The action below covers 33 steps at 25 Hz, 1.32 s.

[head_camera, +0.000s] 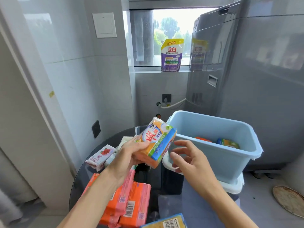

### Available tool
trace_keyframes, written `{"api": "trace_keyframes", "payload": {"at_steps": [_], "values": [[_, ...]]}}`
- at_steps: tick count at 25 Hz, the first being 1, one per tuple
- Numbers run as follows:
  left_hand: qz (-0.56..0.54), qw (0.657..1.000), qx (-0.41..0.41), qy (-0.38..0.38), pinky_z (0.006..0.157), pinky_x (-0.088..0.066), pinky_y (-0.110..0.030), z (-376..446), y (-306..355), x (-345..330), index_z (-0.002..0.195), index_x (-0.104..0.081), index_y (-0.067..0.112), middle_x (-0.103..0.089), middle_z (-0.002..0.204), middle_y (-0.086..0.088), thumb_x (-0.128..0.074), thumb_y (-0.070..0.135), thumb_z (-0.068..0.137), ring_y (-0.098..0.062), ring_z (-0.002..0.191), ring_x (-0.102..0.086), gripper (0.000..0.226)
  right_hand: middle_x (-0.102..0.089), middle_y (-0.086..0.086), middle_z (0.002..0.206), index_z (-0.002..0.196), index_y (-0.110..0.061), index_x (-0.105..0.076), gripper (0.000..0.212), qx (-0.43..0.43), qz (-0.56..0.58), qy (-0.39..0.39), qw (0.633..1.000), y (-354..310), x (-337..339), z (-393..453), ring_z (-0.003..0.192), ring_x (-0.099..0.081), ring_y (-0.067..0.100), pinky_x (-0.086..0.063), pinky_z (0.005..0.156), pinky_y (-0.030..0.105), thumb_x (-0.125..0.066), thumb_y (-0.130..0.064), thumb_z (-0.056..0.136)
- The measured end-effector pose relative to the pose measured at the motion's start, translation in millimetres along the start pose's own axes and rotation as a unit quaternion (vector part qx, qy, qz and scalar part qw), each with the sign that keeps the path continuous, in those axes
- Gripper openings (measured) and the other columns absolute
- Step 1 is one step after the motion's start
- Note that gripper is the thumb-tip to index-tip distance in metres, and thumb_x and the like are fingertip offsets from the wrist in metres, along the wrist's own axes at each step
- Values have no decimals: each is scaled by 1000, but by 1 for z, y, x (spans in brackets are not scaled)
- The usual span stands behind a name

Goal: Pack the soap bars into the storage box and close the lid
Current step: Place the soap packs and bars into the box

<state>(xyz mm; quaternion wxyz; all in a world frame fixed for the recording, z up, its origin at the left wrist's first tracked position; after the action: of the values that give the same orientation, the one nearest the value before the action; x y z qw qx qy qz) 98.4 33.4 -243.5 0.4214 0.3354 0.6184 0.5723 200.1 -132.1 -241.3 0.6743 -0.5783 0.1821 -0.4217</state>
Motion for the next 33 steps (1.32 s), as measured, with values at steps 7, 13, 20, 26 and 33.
{"api": "trace_keyframes", "payload": {"at_steps": [7, 13, 20, 26, 33], "values": [[9, 999, -12, -35, 73, -48, -33, 32, 21, -67, 117, -71, 33, -75, 111, -8, -44, 58, 94, -17, 92, -69, 44, -77, 0, 103, 121, -40, -47, 51, -98, 192, 7, 976, -33, 27, 37, 79, -77, 24, -60, 56, 36, -77, -41, 80], [443, 880, -170, 7, 110, -30, -46, 86, 24, -68, 109, -66, 53, -54, 134, 24, -22, 79, 86, -3, 132, -39, 56, -78, 4, 91, 111, -24, -58, 43, -218, 113, 57, 968, -11, 87, 97, 62, -75, 18, -53, 44, 27, -79, -36, 75], [464, 857, -225, 19, 99, -31, -20, 99, -11, -44, 103, -65, 41, -43, 137, 39, -48, 66, 86, 7, 128, -31, 34, -68, 11, 98, 114, -13, -57, 60, -298, -92, 68, 948, 32, 87, 156, 84, -68, 30, -60, 62, 39, -69, -47, 65], [472, 848, -242, 20, 96, -47, -35, 100, -7, -46, 100, -64, 37, -45, 133, 33, -45, 66, 86, -3, 119, -37, 39, -58, 4, 91, 114, -12, -49, 63, -314, -273, 14, 909, 63, 54, 164, 87, -62, 29, -45, 46, 29, -70, -54, 73], [497, 831, -250, 14, 92, -29, -21, 101, -11, -47, 100, -61, 34, -45, 133, 29, -42, 66, 88, -5, 116, -34, 39, -63, 9, 105, 106, -13, -55, 23, -238, -328, -21, 914, 59, 64, 163, 93, -65, 33, -58, 80, 41, -55, -26, 88]]}}
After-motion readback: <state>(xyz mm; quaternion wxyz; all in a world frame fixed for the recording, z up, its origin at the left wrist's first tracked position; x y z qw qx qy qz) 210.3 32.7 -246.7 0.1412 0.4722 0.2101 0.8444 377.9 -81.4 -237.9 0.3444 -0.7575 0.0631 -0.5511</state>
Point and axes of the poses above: each hand's wrist, its own z-axis towards the middle knuckle, its own x-axis out of the back of the hand, y = z × x, the point moved 6 cm from there along z, towards the middle knuckle
